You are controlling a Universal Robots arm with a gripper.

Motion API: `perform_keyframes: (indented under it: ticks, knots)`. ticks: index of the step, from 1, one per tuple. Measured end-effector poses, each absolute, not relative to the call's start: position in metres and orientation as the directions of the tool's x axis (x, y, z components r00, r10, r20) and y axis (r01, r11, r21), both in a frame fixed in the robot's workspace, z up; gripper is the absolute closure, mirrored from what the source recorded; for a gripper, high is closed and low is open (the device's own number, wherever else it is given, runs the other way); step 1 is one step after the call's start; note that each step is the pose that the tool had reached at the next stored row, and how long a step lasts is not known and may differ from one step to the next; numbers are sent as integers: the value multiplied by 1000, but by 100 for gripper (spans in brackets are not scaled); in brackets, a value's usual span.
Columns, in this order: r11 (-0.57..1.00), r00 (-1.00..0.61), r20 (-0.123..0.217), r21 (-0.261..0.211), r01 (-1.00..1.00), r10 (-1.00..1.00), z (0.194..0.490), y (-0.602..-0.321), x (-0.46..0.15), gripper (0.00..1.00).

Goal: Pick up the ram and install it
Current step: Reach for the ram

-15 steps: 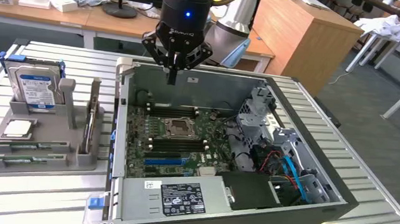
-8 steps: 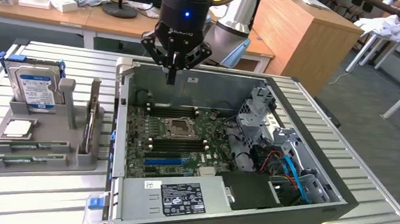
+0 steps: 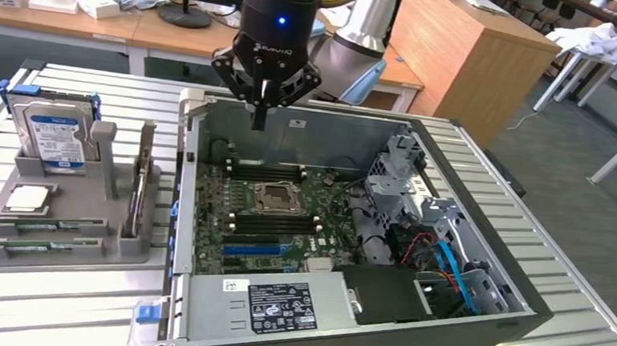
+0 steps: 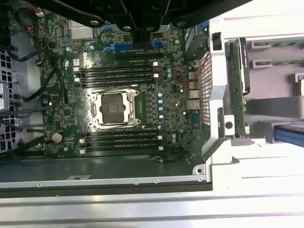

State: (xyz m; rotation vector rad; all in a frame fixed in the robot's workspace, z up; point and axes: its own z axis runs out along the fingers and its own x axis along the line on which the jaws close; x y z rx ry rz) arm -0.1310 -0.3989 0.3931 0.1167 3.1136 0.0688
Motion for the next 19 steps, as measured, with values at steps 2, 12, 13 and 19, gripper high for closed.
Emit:
perform_keyframes:
  ticks: [2, 12, 13, 19]
  knots:
    - [996, -997, -23, 45, 74, 75, 393, -399, -134, 90]
    - [996, -997, -23, 45, 74, 75, 393, -399, -155, 90]
    - [996, -997, -23, 45, 74, 75, 393, -399, -158, 90]
    - [996, -997, -23, 45, 74, 75, 393, -399, -175, 90]
